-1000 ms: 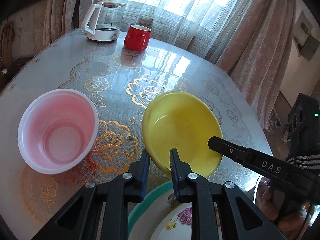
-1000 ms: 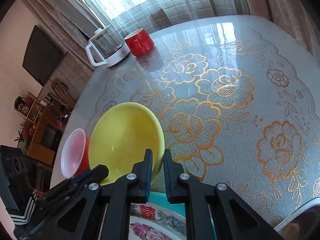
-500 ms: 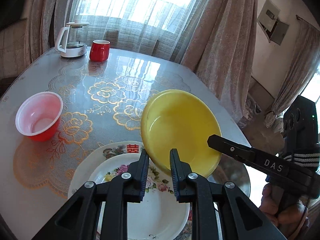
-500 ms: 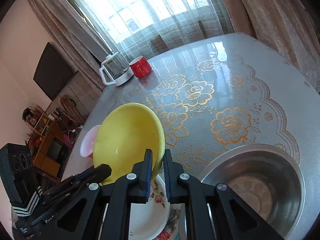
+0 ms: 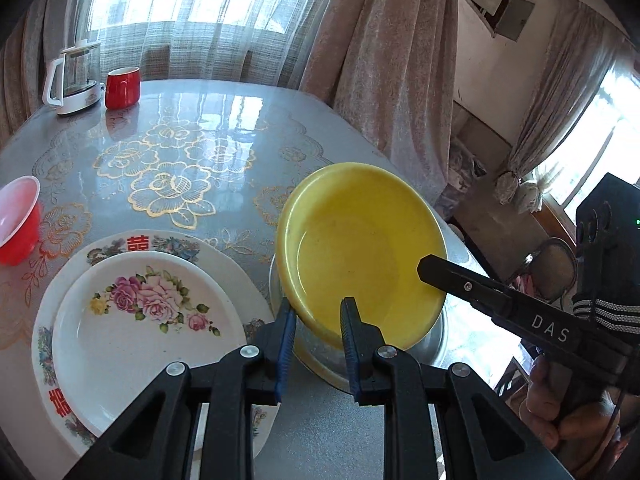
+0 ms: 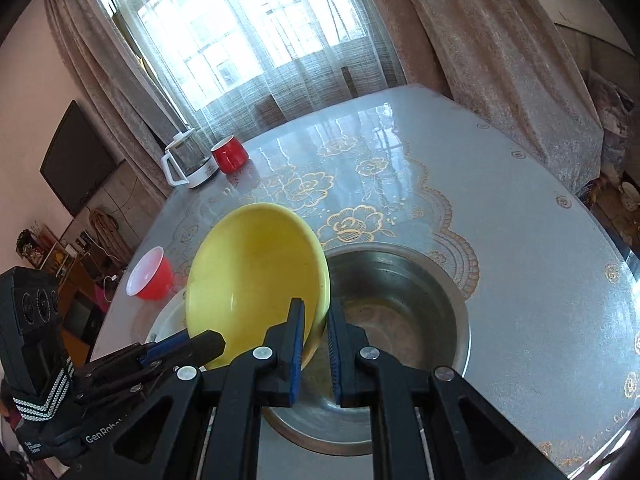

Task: Organize plates and bowls
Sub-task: 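Lower the yellow bowl into the steel bowl and open the right tool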

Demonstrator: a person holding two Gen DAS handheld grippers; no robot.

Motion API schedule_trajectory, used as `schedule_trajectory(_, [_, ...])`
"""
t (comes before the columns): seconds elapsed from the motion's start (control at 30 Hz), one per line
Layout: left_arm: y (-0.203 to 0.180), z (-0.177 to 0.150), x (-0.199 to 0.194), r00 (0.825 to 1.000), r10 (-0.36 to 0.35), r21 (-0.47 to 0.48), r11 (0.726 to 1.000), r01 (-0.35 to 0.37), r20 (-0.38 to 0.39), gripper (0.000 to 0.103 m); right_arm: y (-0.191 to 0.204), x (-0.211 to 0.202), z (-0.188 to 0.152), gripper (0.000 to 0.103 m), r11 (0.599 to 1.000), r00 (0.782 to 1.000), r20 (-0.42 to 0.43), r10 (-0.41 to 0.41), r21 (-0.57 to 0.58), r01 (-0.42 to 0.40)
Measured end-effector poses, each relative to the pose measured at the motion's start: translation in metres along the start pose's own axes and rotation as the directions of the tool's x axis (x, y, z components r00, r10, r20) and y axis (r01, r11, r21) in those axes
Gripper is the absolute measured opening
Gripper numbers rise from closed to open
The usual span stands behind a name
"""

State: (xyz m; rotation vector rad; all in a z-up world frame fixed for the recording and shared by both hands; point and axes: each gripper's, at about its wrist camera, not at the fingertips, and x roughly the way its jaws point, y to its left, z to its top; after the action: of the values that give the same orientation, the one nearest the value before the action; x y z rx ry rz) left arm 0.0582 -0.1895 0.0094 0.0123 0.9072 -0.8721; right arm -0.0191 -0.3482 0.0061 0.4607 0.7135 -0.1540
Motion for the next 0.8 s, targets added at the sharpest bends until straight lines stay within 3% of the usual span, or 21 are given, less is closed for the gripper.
schedule_trajectory(0.5, [-0.025, -0.013, 0.043, 0.993, 0.044, 0.06, 0.997, -0.038, -0.113, 0.023, -0.04, 0.01, -0.022, 0.012, 0.994, 0.994, -0.077, -0.072, 0.071, 0.077])
schedule_trajectory(0.8, [-0.03, -0.015, 0.05, 0.993, 0.063, 0.076, 0.996, -0.056, -0.101, 0.026, -0.041, 0.016, -0.027, 0.015, 0.989, 0.985, -0.102, -0.139, 0.041, 0.143])
